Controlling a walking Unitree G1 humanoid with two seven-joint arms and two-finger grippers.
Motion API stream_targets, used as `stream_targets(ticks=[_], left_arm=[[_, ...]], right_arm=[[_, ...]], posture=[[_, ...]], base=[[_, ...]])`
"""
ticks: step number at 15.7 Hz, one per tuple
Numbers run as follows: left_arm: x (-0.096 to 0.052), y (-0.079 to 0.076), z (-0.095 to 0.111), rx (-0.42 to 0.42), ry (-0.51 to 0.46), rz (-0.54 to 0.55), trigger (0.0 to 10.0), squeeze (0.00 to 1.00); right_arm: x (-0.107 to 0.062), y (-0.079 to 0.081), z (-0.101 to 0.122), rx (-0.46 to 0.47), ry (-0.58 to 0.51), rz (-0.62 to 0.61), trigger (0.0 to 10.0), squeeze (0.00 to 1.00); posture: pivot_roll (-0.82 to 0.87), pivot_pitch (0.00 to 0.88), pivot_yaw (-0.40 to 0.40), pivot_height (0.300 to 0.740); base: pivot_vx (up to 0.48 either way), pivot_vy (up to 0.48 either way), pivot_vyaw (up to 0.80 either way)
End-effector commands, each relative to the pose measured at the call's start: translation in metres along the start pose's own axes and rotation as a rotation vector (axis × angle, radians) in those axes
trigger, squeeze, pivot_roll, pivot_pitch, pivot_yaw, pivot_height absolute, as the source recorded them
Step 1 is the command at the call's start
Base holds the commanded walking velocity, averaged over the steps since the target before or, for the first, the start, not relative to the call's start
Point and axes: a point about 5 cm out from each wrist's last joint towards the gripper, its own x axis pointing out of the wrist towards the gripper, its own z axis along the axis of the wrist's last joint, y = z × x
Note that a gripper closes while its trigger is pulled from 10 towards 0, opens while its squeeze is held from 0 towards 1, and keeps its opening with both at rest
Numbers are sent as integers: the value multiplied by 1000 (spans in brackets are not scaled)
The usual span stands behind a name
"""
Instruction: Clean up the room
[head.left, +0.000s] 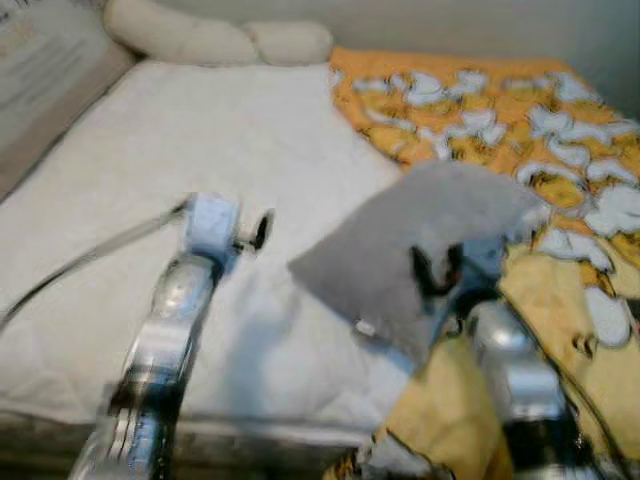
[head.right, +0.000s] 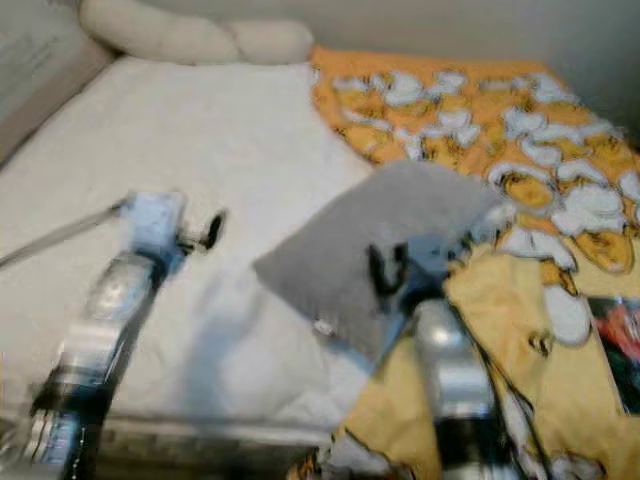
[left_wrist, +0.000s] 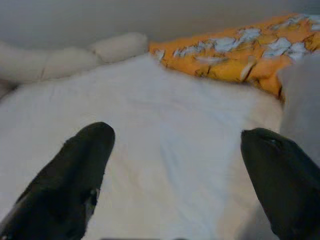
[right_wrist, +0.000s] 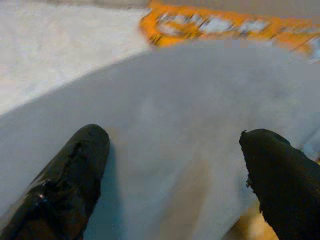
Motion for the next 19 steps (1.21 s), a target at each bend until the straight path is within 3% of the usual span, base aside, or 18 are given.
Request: stream_targets(ticks=[1, 2, 3, 5, 8, 12, 14, 16, 19], left_arm=[[8, -9, -4, 34, 22, -58, 10000, 412], [23, -16, -2, 61, 43, -94, 10000, 412], [23, -16, -2, 61, 43, -94, 10000, 412], [39, -39, -1, 54, 81, -138, 10000, 412], [43, -65, -16, 33, 165, -136, 10000, 412], [36, -84, -41, -21, 299, -121, 10000, 412], [32, -104, -45, -70, 331, -216, 10000, 412], [26, -129, -48, -173, 356, -401, 10000, 416], [23, -143, -44, -295, 346, -535, 10000, 408]], right_arm=[[0, -11, -2, 1, 22, -44, 10000, 0], [1, -17, -2, -25, 40, -64, 10000, 0], [1, -17, -2, -25, 40, -64, 10000, 0], [1, -27, -5, -58, 75, -84, 10000, 0], [0, -38, -12, -56, 121, -125, 10000, 0], [1, -41, -28, -68, 225, -155, 10000, 0], [8, -24, -43, -64, 309, -64, 10000, 0], [16, 6, -45, -33, 308, 78, 10000, 0], [20, 17, -41, -20, 282, 136, 10000, 0]], posture=[[38, 5, 5, 740], [17, 5, 12, 740], [17, 5, 12, 740], [-23, 6, 29, 740], [-45, 9, 36, 740], [-54, 13, 40, 740], [-48, 13, 38, 740], [-34, 6, 30, 740], [-20, 0, 24, 740]], base=[[0, 0, 0], [0, 0, 0], [0, 0, 0], [0, 0, 0], [0, 0, 0], [0, 0, 0], [0, 0, 0], [0, 0, 0], [0, 0, 0]])
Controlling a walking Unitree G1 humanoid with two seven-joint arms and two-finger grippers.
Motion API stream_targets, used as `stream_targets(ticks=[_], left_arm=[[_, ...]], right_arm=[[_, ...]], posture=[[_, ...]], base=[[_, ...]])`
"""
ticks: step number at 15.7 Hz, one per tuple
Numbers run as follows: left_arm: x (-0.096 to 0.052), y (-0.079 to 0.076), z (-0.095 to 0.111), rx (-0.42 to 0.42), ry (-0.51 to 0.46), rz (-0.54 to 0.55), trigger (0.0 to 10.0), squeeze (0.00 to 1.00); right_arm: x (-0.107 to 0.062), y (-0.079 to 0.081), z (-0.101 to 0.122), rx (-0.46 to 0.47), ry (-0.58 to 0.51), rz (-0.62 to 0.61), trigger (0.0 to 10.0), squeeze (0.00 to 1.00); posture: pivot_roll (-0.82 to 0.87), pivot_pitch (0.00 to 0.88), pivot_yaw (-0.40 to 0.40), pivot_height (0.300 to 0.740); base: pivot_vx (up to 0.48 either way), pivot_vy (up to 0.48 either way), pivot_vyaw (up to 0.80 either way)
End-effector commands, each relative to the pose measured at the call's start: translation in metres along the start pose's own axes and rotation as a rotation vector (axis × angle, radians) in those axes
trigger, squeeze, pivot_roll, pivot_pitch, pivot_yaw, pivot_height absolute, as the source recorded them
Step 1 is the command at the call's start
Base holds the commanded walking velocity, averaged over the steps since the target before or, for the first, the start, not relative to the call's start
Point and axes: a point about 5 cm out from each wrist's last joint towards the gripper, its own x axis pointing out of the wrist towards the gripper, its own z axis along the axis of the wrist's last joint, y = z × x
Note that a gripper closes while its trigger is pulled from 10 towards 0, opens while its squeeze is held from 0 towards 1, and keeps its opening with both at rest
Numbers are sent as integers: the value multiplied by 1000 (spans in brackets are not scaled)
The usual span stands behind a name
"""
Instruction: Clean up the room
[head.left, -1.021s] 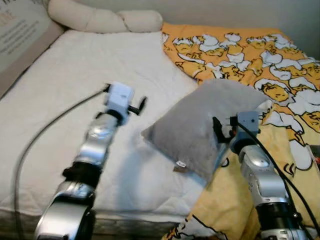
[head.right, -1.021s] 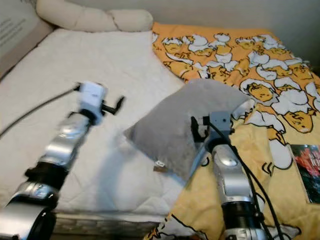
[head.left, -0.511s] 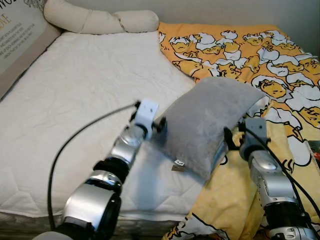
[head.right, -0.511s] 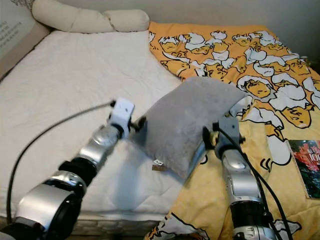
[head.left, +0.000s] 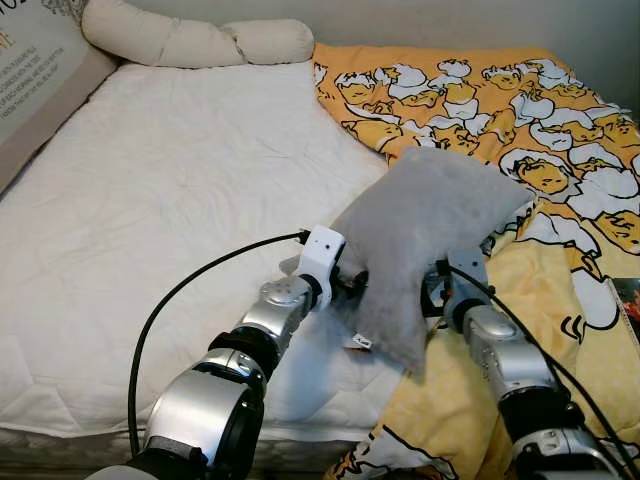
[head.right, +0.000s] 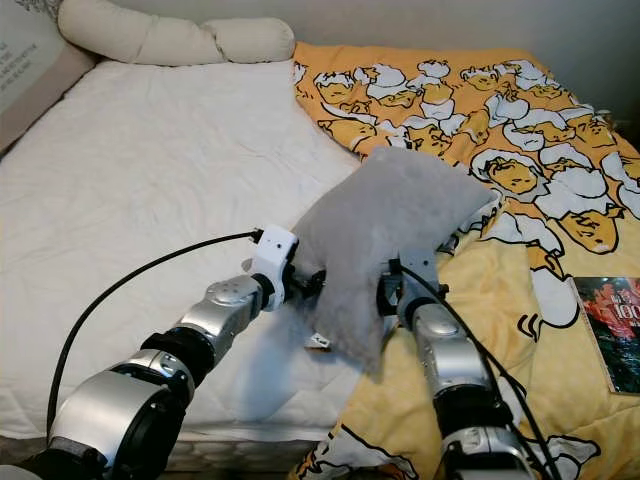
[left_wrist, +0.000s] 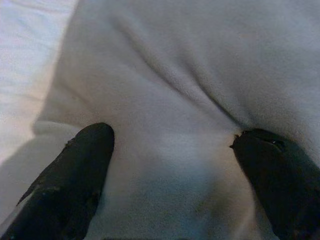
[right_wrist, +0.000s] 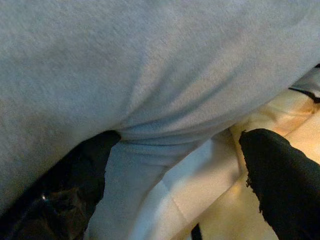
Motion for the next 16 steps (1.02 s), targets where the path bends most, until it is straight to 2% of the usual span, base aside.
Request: stream_targets(ticks=[1, 4, 5, 7, 9, 12, 14, 15, 16], left_arm=[[7, -24, 5, 9, -6, -180, 10000, 396], [8, -29, 12, 10, -32, -247, 10000, 396], [5, -23, 15, 27, -46, -242, 10000, 396], [3, -16, 16, 21, -52, -229, 10000, 396], [-9, 11, 26, 1, -106, -173, 10000, 400], [-28, 37, 44, -11, -215, -161, 10000, 400], [-44, 45, 53, -2, -282, -188, 10000, 396], [-48, 45, 54, -1, -294, -200, 10000, 396], [-63, 37, 54, 28, -313, -265, 10000, 396]], right_arm=[[4, 19, 11, 19, -46, 95, 10000, 0], [6, 25, 19, 64, -86, 147, 10000, 0], [6, 35, 28, 102, -127, 200, 10000, 0], [6, 41, 34, 114, -150, 228, 10000, 0], [4, 59, 53, 155, -220, 325, 10000, 0], [2, 65, 61, 162, -247, 359, 10000, 0], [1, 64, 63, 162, -252, 372, 10000, 0], [1, 64, 63, 161, -252, 375, 10000, 0], [-1, 61, 63, 155, -255, 385, 10000, 0]], posture=[[-12, 0, 21, 740], [-4, 0, 23, 740], [-4, 2, 31, 740], [-3, 3, 33, 740], [3, 3, 40, 740], [12, 3, 37, 740], [19, 2, 34, 740], [25, 3, 28, 740], [31, 4, 22, 740]], base=[[0, 0, 0], [0, 0, 0], [0, 0, 0], [0, 0, 0], [0, 0, 0], [0, 0, 0], [0, 0, 0], [0, 0, 0], [0, 0, 0]])
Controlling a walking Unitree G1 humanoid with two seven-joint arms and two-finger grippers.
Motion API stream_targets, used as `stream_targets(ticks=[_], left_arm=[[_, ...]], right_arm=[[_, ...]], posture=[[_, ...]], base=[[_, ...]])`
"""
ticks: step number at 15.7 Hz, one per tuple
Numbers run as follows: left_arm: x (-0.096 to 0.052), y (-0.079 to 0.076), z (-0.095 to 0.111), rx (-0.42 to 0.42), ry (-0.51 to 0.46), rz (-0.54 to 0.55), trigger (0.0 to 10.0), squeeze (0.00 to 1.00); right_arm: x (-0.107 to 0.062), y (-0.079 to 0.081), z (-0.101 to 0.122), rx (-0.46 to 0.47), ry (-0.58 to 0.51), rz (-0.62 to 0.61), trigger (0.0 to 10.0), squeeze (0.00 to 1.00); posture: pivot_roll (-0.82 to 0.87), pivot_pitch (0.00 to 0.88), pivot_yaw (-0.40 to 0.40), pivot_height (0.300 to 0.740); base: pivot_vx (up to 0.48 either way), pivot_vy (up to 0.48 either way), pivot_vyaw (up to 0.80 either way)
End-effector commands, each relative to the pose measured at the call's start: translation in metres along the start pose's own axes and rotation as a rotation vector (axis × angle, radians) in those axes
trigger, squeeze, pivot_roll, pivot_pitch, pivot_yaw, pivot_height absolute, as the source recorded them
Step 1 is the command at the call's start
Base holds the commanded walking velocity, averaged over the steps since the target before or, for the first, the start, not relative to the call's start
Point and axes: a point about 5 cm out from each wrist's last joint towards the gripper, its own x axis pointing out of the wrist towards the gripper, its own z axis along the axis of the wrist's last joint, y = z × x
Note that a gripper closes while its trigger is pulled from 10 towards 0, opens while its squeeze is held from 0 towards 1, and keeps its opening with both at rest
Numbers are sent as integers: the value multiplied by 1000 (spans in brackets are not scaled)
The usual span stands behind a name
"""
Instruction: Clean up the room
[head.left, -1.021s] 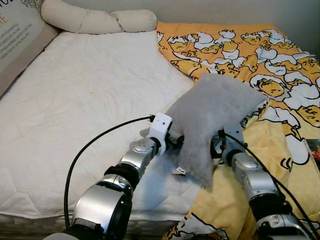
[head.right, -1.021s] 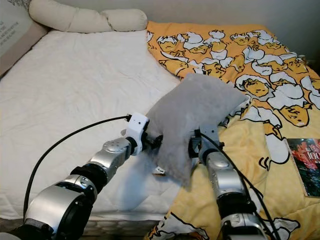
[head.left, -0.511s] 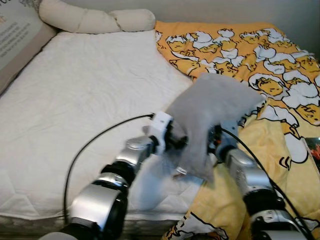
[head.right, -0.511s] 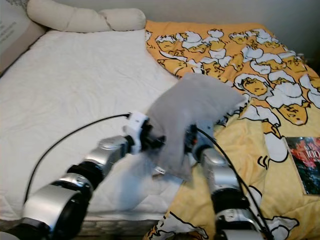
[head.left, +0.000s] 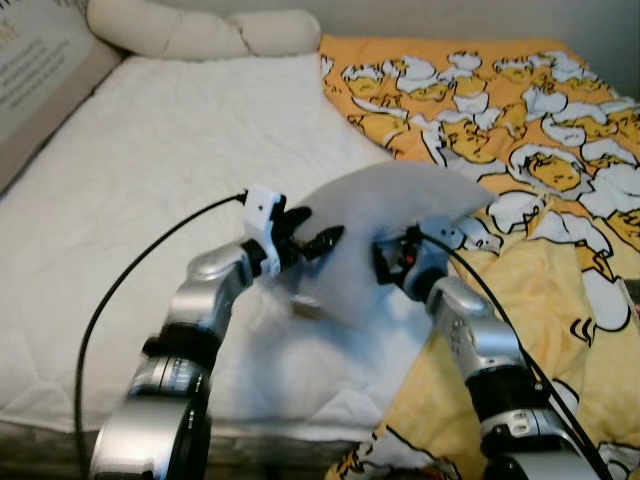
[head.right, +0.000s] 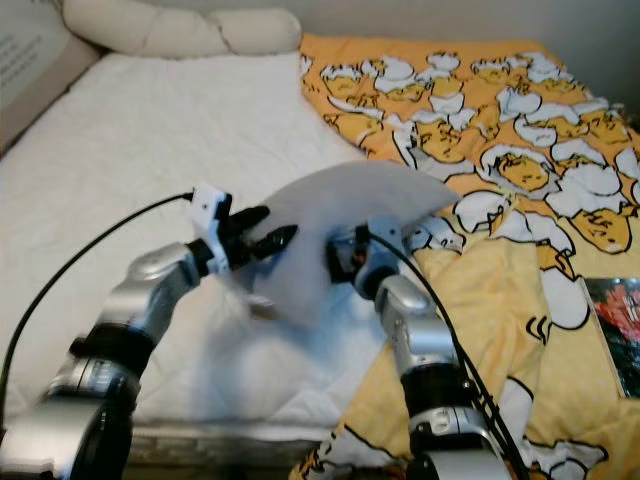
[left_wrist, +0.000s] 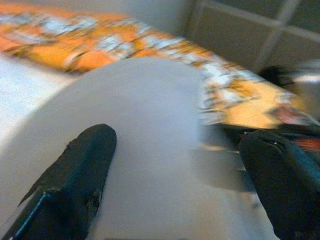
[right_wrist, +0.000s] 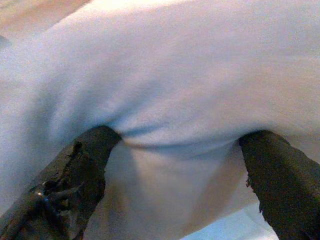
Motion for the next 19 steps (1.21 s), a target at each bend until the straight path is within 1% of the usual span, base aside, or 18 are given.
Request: stream_targets(ticks=[1, 2, 3, 4, 5, 6, 7, 8, 9, 10, 11, 12, 13, 14, 15, 16, 17, 19], left_arm=[[-3, -13, 6, 27, 5, -88, 10000, 400], [-13, -24, 8, 44, 8, -143, 10000, 396], [-20, -31, 9, 52, 12, -176, 10000, 392], [-23, -34, 10, 52, 13, -186, 10000, 392], [-29, -40, 10, 44, 18, -196, 10000, 396], [-32, -40, 6, 39, 35, -183, 10000, 396], [-32, -40, 5, 38, 43, -177, 10000, 396], [-35, -39, 4, 61, 59, -154, 10000, 400], [-36, -37, 5, 70, 61, -140, 10000, 396], [-38, -32, 9, 89, 57, -101, 10000, 396], [-40, -11, 21, 108, 27, 20, 10000, 392], [-41, 9, 27, 121, 8, 145, 10000, 388], [-41, 24, 30, 129, 2, 244, 10000, 388], [-39, 36, 31, 150, 6, 339, 10000, 392], [-34, 47, 29, 170, 23, 441, 10000, 396], [-29, 51, 26, 183, 42, 503, 10000, 396], [-24, 53, 22, 211, 74, 541, 10000, 396], [-9, 47, 6, 266, 149, 537, 10000, 400]], right_arm=[[-1, 5, 10, -18, -29, 51, 10000, 0], [-6, 0, 12, -37, -26, 68, 10000, 0], [-12, -7, 12, -49, -21, 72, 10000, 0], [-15, -12, 12, -53, -14, 69, 10000, 0], [-24, -28, 6, -70, 20, 40, 10000, 0], [-32, -42, -1, -105, 60, 5, 10000, 0], [-34, -47, -3, -120, 73, -5, 10000, 0], [-40, -56, -6, -142, 104, -23, 10000, 0], [-43, -59, -6, -149, 112, -30, 10000, 0], [-47, -66, -5, -157, 121, -43, 10000, 0], [-52, -79, -1, -160, 124, -77, 10000, 0], [-55, -86, 0, -169, 133, -97, 10000, 0], [-57, -91, 0, -175, 142, -112, 10000, 0], [-58, -93, -1, -184, 149, -128, 10000, 0], [-56, -93, -3, -182, 155, -156, 10000, 0], [-53, -92, -4, -176, 153, -189, 10000, 0], [-49, -89, -6, -162, 146, -210, 10000, 0], [-40, -81, -10, -109, 109, -278, 10000, 0]], posture=[[31, 4, 22, 740], [31, 4, 22, 740], [37, 3, 12, 740], [37, 3, 12, 740], [39, 2, 11, 740], [39, 2, 11, 740], [38, 2, 13, 740], [38, 2, 15, 740], [37, 2, 18, 740], [37, 2, 19, 740], [36, 2, 24, 740], [36, 1, 26, 740], [35, 0, 27, 740], [35, 0, 26, 740], [34, 0, 25, 740], [33, 0, 25, 740], [31, 0, 27, 740], [26, 0, 32, 740]], base=[[0, 0, 0], [0, 0, 0], [0, 0, 0], [0, 0, 0], [0, 0, 0], [0, 0, 0], [0, 0, 0], [0, 0, 0], [0, 0, 0], [0, 0, 0], [0, 0, 0], [0, 0, 0], [0, 0, 0], [0, 0, 0], [0, 0, 0], [0, 0, 0], [0, 0, 0], [0, 0, 0]])
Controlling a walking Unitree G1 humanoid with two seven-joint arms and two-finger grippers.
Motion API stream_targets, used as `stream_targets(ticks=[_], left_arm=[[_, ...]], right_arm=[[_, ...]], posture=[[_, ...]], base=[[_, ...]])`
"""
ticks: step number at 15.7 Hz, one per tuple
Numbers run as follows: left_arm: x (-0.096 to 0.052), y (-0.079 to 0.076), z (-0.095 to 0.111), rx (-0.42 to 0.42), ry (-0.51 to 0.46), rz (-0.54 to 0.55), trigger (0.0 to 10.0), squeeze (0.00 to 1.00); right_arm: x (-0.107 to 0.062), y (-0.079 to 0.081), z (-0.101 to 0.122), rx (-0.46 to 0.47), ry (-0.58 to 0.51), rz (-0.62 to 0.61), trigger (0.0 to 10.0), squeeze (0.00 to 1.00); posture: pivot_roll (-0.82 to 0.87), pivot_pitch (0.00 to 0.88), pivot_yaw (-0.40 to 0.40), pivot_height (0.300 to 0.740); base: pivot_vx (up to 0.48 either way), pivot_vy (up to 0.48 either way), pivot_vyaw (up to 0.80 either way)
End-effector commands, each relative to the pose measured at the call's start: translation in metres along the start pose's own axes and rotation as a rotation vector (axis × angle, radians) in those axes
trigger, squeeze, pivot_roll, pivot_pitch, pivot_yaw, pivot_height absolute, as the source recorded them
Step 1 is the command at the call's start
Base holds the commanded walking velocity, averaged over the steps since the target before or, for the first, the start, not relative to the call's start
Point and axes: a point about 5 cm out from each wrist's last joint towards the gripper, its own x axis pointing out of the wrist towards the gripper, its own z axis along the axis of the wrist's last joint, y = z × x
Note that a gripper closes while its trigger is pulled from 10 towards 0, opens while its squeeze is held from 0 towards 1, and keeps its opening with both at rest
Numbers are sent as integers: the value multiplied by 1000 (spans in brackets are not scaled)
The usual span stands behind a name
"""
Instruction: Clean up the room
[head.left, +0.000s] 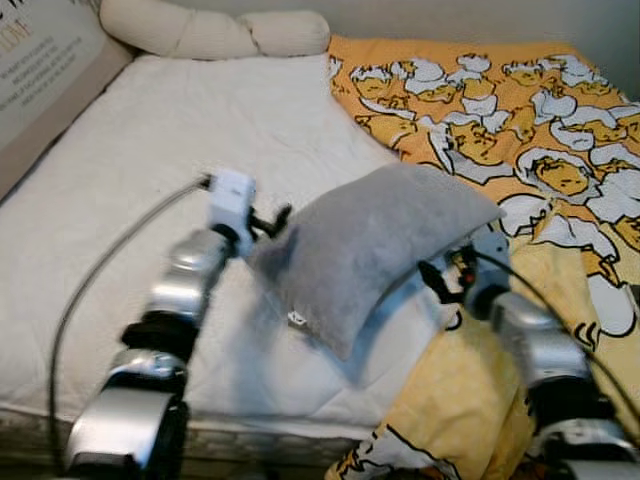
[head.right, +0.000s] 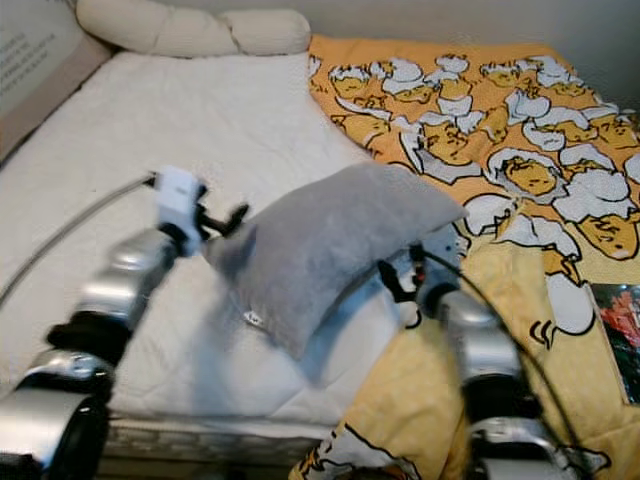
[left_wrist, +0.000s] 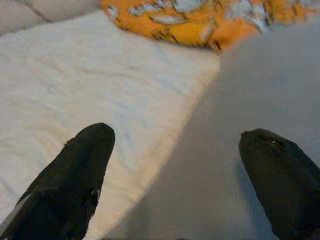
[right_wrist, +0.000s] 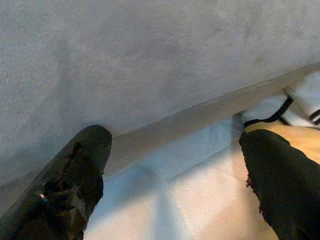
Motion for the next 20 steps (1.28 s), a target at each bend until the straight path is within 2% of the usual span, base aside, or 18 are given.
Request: stream_targets(ticks=[1, 3, 5, 8, 9, 12, 14, 18, 20], left_arm=[[3, -3, -4, 60, 20, 1, 10000, 400], [6, -11, -17, 118, 76, -9, 10000, 404], [4, -18, -33, 141, 145, -74, 10000, 408], [-3, -34, -45, 165, 172, -347, 10000, 400], [-5, -37, -44, 156, 157, -432, 10000, 400], [-11, -40, -35, 110, 108, -584, 10000, 400], [-20, -34, -23, 72, 61, -717, 10000, 396], [-35, -24, -7, 51, 9, -806, 10000, 388], [-38, -18, -2, 54, -17, -775, 10000, 388]], right_arm=[[2, -2, 5, 27, -29, -38, 10000, 0], [4, 8, 2, 72, -41, -36, 10000, 0], [6, 14, 0, 87, -45, -28, 10000, 0], [9, 15, 4, 102, -54, -31, 10000, 0], [11, 17, 7, 104, -60, -21, 10000, 0], [15, 21, 13, 100, -72, 9, 10000, 0], [18, 27, 21, 93, -92, 72, 10000, 0], [19, 31, 27, 50, -92, 175, 10000, 0], [15, 23, 23, 21, -74, 175, 10000, 0]], posture=[[24, 0, 33, 740], [23, 0, 38, 740], [22, 0, 43, 740], [27, 0, 41, 740], [31, 0, 38, 740], [36, 0, 32, 740], [39, 0, 29, 740], [42, 0, 23, 740], [44, 0, 19, 740]], base=[[0, 0, 0], [0, 0, 0], [0, 0, 0], [0, 0, 0], [0, 0, 0], [0, 0, 0], [0, 0, 0], [0, 0, 0], [0, 0, 0]])
